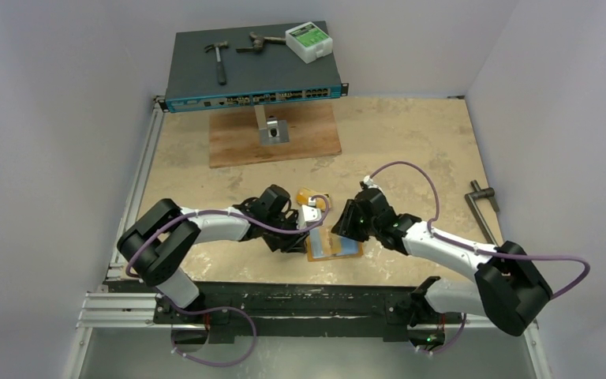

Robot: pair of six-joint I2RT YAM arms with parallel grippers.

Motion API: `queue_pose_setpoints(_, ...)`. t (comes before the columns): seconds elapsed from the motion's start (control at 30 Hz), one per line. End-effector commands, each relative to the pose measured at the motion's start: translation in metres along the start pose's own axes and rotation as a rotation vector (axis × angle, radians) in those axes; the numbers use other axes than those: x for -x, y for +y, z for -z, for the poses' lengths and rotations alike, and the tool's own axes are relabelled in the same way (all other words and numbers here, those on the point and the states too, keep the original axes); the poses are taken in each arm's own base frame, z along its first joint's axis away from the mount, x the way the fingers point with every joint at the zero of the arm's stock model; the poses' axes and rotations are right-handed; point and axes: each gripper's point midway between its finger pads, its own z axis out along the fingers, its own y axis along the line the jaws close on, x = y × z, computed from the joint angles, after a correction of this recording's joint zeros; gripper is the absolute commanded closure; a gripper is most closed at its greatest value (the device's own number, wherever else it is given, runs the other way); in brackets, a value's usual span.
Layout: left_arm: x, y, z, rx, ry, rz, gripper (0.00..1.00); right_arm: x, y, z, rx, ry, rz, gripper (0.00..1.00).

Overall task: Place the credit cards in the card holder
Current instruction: Insert the credit card into the card holder.

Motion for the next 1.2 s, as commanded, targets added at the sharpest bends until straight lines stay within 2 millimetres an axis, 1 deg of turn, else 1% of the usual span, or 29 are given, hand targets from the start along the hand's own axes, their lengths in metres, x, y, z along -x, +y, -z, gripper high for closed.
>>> queue_pose_setpoints(0.0, 0.006, 0.003, -0.007, 0.001, -0.012, -0.052, 0.76, 0.015, -0.005, 0.004, 0.004, -0.074, -0.048, 0.68)
queue_pose_setpoints(0.07, 0.005, 0.003, -0.009, 0.0, -0.008, -0.053, 0.76, 0.015, -0.008, 0.004, 0.0, -0.077, -0.054, 0.7)
queue_pose_setpoints(0.2, 0.004, 0.002, -0.012, -0.002, -0.003, -0.056, 0.76, 0.007, -0.015, -0.003, -0.018, -0.046, -0.053, 0.86)
queue_pose_setpoints(0.3, 0.004, 0.001, -0.013, -0.006, -0.003, -0.058, 0.76, 0.0, -0.018, -0.006, -0.014, -0.023, -0.058, 0.95)
queue_pose_setpoints(0.4, 0.003, 0.001, -0.013, -0.008, 0.0, -0.056, 0.76, -0.002, -0.022, -0.007, -0.031, -0.021, -0.064, 0.99)
queue_pose_setpoints(0.53, 0.003, 0.002, -0.013, -0.004, 0.005, -0.055, 0.76, -0.003, -0.024, -0.003, -0.039, -0.021, -0.069, 0.99)
queue_pose_setpoints(0.63, 0.003, 0.002, -0.013, -0.001, 0.008, -0.055, 0.77, 0.004, -0.026, 0.004, -0.053, -0.055, -0.061, 0.94)
queue_pose_setpoints(0.77, 0.003, 0.002, -0.013, -0.004, 0.011, -0.053, 0.77, 0.006, -0.028, 0.009, -0.059, -0.064, -0.055, 0.93)
queue_pose_setpoints(1.0, 0.003, 0.001, -0.013, -0.005, 0.01, -0.053, 0.77, -0.002, -0.037, 0.005, -0.075, -0.044, -0.059, 0.93)
queue_pose_setpoints(1.1, 0.004, 0.001, -0.012, -0.005, 0.007, -0.056, 0.77, -0.007, -0.039, 0.001, -0.076, -0.03, -0.058, 0.92)
queue_pose_setpoints(1.17, 0.004, 0.001, -0.012, -0.007, 0.006, -0.054, 0.77, -0.009, -0.039, -0.001, -0.069, -0.021, -0.057, 0.95)
